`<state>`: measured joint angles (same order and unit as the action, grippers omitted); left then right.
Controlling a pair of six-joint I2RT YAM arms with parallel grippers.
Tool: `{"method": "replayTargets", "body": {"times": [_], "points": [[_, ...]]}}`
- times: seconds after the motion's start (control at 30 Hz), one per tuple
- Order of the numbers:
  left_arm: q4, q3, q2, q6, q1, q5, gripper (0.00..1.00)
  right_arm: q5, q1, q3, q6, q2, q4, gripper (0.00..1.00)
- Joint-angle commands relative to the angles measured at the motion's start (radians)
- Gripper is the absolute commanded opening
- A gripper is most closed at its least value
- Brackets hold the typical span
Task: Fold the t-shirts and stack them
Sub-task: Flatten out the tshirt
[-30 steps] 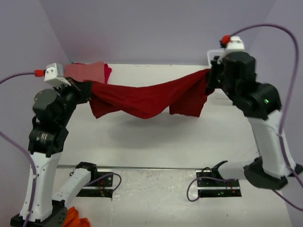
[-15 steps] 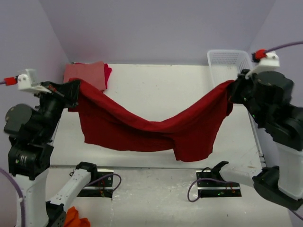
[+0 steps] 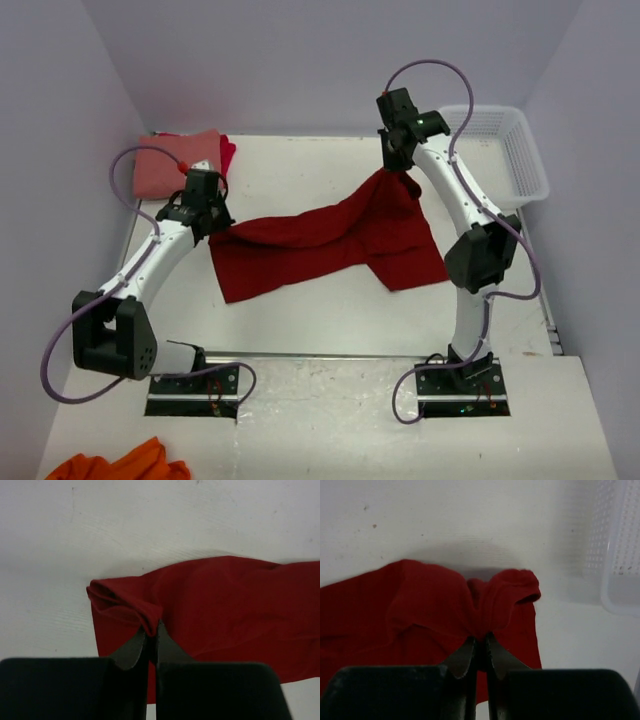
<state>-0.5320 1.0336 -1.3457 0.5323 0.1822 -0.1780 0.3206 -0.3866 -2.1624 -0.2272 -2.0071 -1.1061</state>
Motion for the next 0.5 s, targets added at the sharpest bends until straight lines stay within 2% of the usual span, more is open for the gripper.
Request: {"method": "replayTargets", "body": {"times": [0.0, 0.03, 0.07, 0.1, 0.13, 0.2, 0.23, 0.33, 0.43, 0.47], "points": [[0.197, 0.009, -0.052, 0.006, -0.023, -0.077, 0.0, -0.058, 0.043, -0.095, 0.063, -0.005, 0.08, 0.1], [0.211, 0.017, -0.065, -0.008, -0.026, -0.077, 0.0, -0.058, 0.051, -0.087, 0.08, -0.016, 0.103, 0.16], [0.26, 0.023, -0.088, -0.026, -0.029, -0.069, 0.02, -0.057, 0.052, -0.086, 0.094, -0.021, 0.123, 0.44], [0.276, 0.032, -0.093, -0.049, -0.029, -0.048, 0.17, -0.049, 0.054, -0.092, 0.103, -0.021, 0.129, 0.52], [0.277, 0.061, -0.093, -0.072, -0.027, -0.057, 0.54, -0.014, 0.055, -0.091, 0.104, -0.016, 0.13, 0.68], [0.293, 0.078, -0.066, -0.089, -0.027, -0.072, 0.94, 0.006, 0.057, -0.064, 0.106, 0.025, 0.13, 0.95], [0.287, 0.089, -0.053, -0.119, -0.026, -0.075, 1.0, 0.027, 0.058, -0.047, 0.103, 0.05, 0.134, 0.99], [0.21, 0.123, -0.007, -0.135, -0.023, -0.13, 1.0, 0.015, 0.058, 0.036, 0.059, 0.158, 0.092, 0.99], [0.101, 0.123, 0.06, -0.117, -0.006, -0.163, 1.0, 0.001, 0.057, 0.203, -0.021, 0.298, 0.041, 0.99], [0.042, 0.106, 0.101, -0.097, 0.014, -0.167, 1.0, -0.024, 0.057, 0.33, -0.044, 0.383, 0.066, 0.97]]}}
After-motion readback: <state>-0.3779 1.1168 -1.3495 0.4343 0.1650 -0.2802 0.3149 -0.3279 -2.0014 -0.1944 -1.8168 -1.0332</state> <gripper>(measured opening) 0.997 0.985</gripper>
